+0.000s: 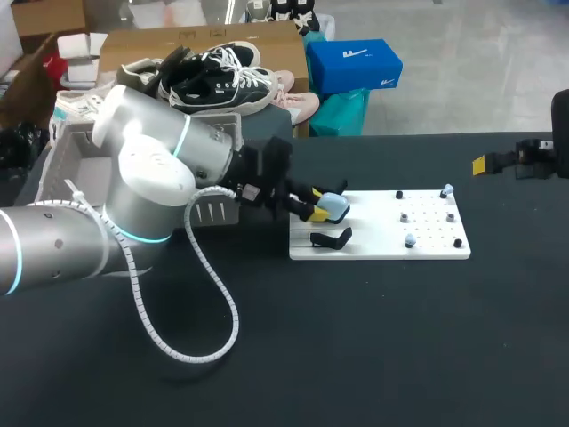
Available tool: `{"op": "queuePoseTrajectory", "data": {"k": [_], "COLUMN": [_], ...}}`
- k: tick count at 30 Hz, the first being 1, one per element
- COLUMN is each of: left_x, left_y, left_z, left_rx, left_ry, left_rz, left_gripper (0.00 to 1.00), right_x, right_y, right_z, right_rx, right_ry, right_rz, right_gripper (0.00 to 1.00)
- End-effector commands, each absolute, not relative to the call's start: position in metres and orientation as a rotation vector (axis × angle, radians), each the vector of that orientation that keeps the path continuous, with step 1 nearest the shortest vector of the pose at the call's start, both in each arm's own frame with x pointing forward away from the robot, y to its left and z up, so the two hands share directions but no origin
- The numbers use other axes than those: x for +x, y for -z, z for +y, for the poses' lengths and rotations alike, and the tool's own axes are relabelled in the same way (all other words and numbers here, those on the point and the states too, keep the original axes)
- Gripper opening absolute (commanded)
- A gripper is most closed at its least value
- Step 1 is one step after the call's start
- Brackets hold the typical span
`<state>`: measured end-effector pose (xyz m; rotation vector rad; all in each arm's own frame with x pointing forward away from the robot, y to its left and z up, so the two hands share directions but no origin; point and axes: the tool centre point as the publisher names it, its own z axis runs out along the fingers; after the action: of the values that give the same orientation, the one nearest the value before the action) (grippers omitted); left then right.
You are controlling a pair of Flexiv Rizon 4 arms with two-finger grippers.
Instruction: Pick up each earbud case from the left stands, insert the matching earbuds, close the lid, and place the case in the box.
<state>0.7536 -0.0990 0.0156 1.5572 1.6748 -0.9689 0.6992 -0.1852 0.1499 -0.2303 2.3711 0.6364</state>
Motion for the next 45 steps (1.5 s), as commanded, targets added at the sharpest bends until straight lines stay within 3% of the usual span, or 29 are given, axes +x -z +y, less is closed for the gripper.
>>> {"op": "queuePoseTrajectory", "data": {"k": [1, 7, 10, 30, 45], "left_x": [0.755, 0.755, 0.754, 0.763, 0.751], "left_y": [-0.014, -0.015, -0.016, -0.05, -0.086], "left_z": [-0.099, -0.1, -0.102, -0.104, -0.134], "left_rx": [1.558, 1.564, 1.568, 1.43, 1.406], "left_ry": [0.974, 0.979, 0.985, 0.98, 0.915], "left_rz": [1.675, 1.668, 1.662, 1.641, 1.54], "left_gripper": [0.27, 0.16, 0.0, 0.0, 0.0], "right_x": [0.7, 0.7, 0.7, 0.703, 0.73], "right_y": [-0.15, -0.15, -0.15, -0.15, -0.112], "right_z": [-0.186, -0.186, -0.186, -0.183, -0.083], "right_rx": [-0.232, -0.232, -0.232, -0.249, -0.584], "right_ry": [-0.638, -0.638, -0.638, -0.649, -0.711], "right_rz": [2.372, 2.372, 2.372, 2.366, 2.485], "right_gripper": [1.0, 1.0, 1.0, 1.0, 1.0]}}
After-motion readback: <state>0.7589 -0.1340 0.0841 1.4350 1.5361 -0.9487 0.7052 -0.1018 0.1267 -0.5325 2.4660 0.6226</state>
